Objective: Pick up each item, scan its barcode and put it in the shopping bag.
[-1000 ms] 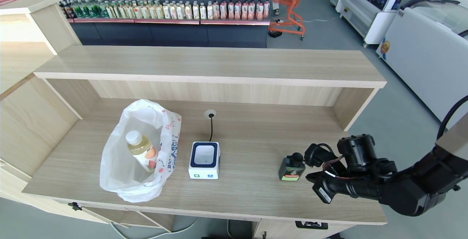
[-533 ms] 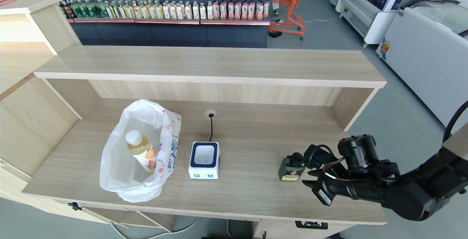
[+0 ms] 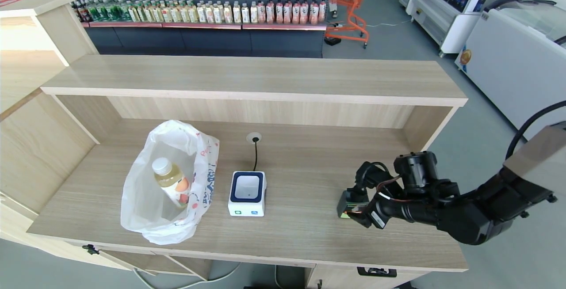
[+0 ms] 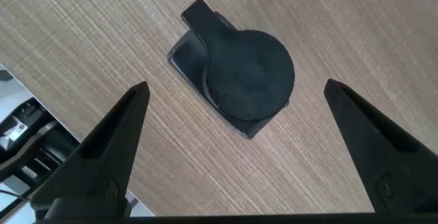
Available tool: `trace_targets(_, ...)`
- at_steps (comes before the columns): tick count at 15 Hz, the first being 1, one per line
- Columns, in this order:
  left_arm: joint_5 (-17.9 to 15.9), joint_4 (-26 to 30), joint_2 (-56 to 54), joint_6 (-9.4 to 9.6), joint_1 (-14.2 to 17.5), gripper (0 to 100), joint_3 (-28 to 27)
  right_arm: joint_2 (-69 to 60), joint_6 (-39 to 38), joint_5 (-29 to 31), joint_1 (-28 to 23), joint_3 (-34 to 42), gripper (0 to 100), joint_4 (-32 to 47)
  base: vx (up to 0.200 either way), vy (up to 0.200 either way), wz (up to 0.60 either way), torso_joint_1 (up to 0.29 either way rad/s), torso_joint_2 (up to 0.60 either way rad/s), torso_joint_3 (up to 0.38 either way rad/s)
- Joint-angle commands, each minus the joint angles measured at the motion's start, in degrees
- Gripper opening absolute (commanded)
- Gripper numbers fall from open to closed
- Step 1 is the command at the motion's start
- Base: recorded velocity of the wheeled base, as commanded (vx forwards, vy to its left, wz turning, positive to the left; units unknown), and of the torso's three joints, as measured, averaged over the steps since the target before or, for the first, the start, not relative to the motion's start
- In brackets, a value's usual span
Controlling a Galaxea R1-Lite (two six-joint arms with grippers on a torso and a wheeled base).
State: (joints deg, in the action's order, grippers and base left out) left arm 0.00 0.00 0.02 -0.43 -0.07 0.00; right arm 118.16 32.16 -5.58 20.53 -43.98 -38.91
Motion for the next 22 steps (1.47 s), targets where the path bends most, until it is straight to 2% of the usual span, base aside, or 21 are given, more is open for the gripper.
trace_targets(1,0.0,0.0,0.0,-0.01,0.0,100,0.0,5.7,0.0,-0.1,0.7,-4.1,100,0.0,0.000,0.000,0.00,0.000,0.00,0.000)
trace_targets(6,0.0,0.0,0.0,-0.01,0.0,100,0.0,11.2,-1.1,-0.1,3.8,-11.5,100,0.0,0.000,0.000,0.00,0.000,0.00,0.000)
trace_targets(7,0.0,0.0,0.0,-0.01,0.0,100,0.0,12.1,-1.4,-0.1,4.3,-12.9,0,0.0,0.000,0.000,0.00,0.000,0.00,0.000)
trace_targets(10,0.0,-0.1,0.0,-0.01,0.0,100,0.0,11.7,-3.0,0.0,5.5,-12.9,0,0.0,0.000,0.000,0.00,0.000,0.00,0.000)
trace_targets(13,0.0,0.0,0.0,-0.01,0.0,100,0.0,6.7,-4.3,0.0,4.5,-8.3,0,-0.1,0.000,0.000,0.00,0.000,0.00,0.000)
trace_targets(15,0.0,0.0,0.0,-0.01,0.0,100,0.0,2.8,-9.0,-0.1,4.3,-5.0,0,-0.9,0.000,0.000,0.00,0.000,0.00,0.000)
trace_targets(16,0.0,0.0,0.0,-0.01,0.0,100,0.0,-1.4,-16.3,0.4,4.0,-3.2,0,-2.9,0.000,0.000,0.00,0.000,0.00,0.000)
trace_targets(18,0.0,0.0,0.0,-0.01,0.0,100,0.0,-9.5,-23.7,2.0,-0.5,-1.6,0,-2.7,0.000,0.000,0.00,0.000,0.00,0.000)
trace_targets(19,0.0,0.0,0.0,-0.01,0.0,100,0.0,-12.2,-23.9,2.2,-3.1,-0.4,0,-2.7,0.000,0.000,0.00,0.000,0.00,0.000)
trace_targets(20,0.0,0.0,0.0,-0.01,0.0,100,0.0,-18.9,-22.8,2.3,-6.6,4.2,0,-3.1,0.000,0.000,0.00,0.000,0.00,0.000)
trace_targets(21,0.0,0.0,0.0,-0.01,0.0,100,0.0,-24.4,-17.6,2.4,-8.1,9.5,0,-4.4,0.000,0.000,0.00,0.000,0.00,0.000)
trace_targets(22,0.0,0.0,0.0,-0.01,0.0,100,0.0,-29.3,-7.6,2.2,-10.0,15.2,0,-8.2,0.000,0.000,0.00,0.000,0.00,0.000)
